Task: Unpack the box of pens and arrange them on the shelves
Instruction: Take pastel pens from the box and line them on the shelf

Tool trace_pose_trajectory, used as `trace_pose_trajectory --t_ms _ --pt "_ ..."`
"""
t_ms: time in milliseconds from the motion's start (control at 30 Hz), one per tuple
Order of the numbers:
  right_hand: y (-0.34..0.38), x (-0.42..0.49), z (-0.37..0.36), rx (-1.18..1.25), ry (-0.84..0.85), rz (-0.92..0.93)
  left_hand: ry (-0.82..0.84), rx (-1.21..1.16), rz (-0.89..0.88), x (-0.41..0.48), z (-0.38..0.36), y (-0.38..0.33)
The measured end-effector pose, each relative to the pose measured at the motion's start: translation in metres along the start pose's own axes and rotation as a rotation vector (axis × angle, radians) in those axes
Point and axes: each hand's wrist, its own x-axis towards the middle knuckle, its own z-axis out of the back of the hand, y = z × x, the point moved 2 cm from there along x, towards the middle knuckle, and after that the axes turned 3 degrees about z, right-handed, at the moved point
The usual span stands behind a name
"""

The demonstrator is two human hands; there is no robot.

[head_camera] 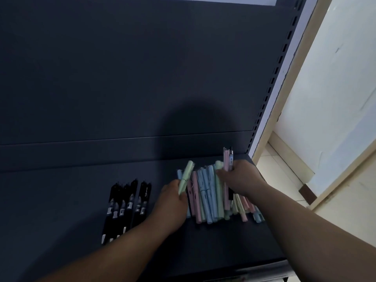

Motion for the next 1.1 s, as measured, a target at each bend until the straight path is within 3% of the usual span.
trace_pose_trajectory --t_ms 200,433,667,867,967,1100 --pt "-0.009 -0.007 -0.005 0.000 -0.017 0.024 0.021 -0.018 0.002 -0.008 -0.013 0.003" --pt "-0.013 -0.011 -0.001 0.004 -0.054 0.103 0.103 -0.010 -0.112 -0.017 -0.021 0.003" --pt "-0.021 -0.011 -0.005 0.095 -0.079 0.122 0.035 0.138 -0.208 -0.021 -0.017 0.004" --pt "-0.014 -0.015 -0.003 0.181 -0.162 0.157 0.024 0.143 -0.186 -0.010 -0.009 0.004" --pt "-0.001 -0.016 -0.005 0.243 -0.121 0.167 0.033 0.104 -0.194 -0.011 -0.003 0.007" --pt "0.029 -0.023 -0.021 0.294 0.025 0.208 -0.075 0.097 -0.220 -0.018 0.015 0.016"
